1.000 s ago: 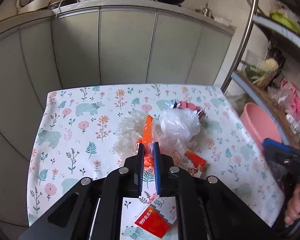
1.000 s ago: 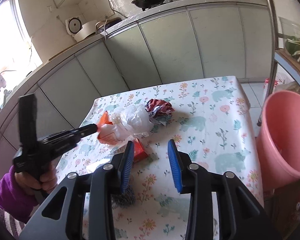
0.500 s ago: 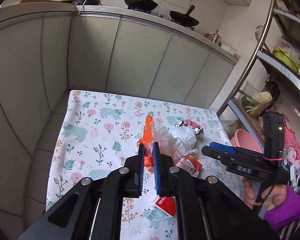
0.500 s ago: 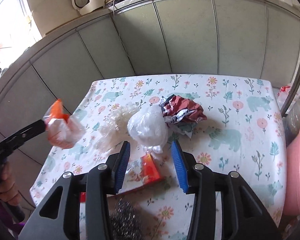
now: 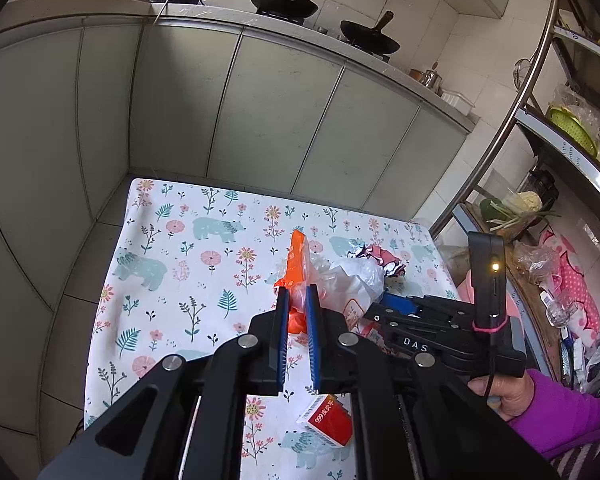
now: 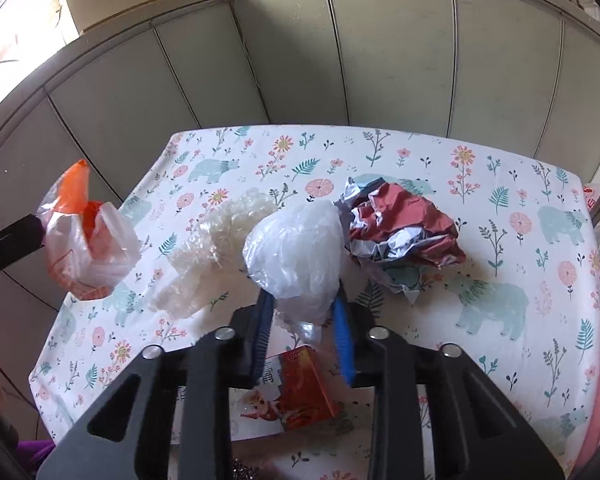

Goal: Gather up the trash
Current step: 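Grasp the orange-tipped plastic bag with the left tool while the right tool grasps the clear plastic bag, then carry both plastic bags over the pink bucket and open both tools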

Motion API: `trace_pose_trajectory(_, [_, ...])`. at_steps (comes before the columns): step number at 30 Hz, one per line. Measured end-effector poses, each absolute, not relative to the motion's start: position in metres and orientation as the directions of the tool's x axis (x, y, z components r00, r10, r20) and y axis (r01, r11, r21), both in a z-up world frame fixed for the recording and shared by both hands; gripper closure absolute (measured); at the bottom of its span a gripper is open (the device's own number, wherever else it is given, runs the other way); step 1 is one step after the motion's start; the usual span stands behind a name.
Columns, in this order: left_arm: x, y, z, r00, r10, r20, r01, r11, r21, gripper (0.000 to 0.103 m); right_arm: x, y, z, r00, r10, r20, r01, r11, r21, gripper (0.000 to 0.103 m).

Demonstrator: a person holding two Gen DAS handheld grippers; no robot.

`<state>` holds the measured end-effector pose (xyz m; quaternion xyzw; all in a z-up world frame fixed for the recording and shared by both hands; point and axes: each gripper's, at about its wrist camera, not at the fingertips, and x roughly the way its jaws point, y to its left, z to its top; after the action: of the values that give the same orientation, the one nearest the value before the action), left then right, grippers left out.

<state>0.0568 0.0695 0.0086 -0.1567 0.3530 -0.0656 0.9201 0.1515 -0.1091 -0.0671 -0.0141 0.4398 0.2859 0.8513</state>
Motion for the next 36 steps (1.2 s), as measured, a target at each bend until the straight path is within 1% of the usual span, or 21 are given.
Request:
trace_pose_trajectory(3, [0.058,0.069,0.011,0.746,-0.231,-0.625,0.013,0.943,-0.334,0.095,0.143,-0.119,-0.053,0.466,0.523,-0.714,-0.511,0.818,0.266,0.080])
trace_pose_trajectory(8, [0.057,0.065,0.017,0.755,-0.234,-0.613,0.020,0.942,-0.335,0.095,0.119,-0.147,-0.024,0.503,0.576,-0.645,-0.528,0.795,0.299,0.081])
trace_pose_trajectory(11, [0.056,0.058,0.022,0.761,-0.237,-0.603,0.032,0.943,-0.330,0.095,0.106,-0.166,-0.012,0.531,0.581,-0.617,-0.516,0.799,0.309,0.081])
trace_pose_trajectory(18, [0.056,0.028,0.040,0.778,-0.259,-0.572,0.083,0.945,-0.316,0.095,0.085,-0.206,0.000,0.586,0.554,-0.592,-0.462,0.828,0.317,0.081])
trace_pose_trajectory(24, [0.064,-0.019,0.059,0.780,-0.334,-0.530,0.181,0.930,-0.320,0.095,0.063,-0.266,0.006,0.672,0.472,-0.570,-0.345,0.882,0.322,0.081])
trace_pose_trajectory(29, [0.078,-0.078,0.071,0.747,-0.431,-0.506,0.302,0.898,-0.319,0.095,0.049,-0.334,0.007,0.756,0.335,-0.562,-0.175,0.931,0.320,0.081])
trace_pose_trajectory(34, [0.103,-0.150,0.070,0.683,-0.515,-0.517,0.404,0.857,-0.320,0.095,0.051,-0.397,-0.001,0.787,0.193,-0.586,-0.002,0.950,0.311,0.081])
trace_pose_trajectory(36, [0.111,-0.178,0.065,0.652,-0.542,-0.531,0.435,0.840,-0.324,0.095,0.055,-0.413,-0.010,0.782,0.160,-0.602,0.040,0.952,0.305,0.081])
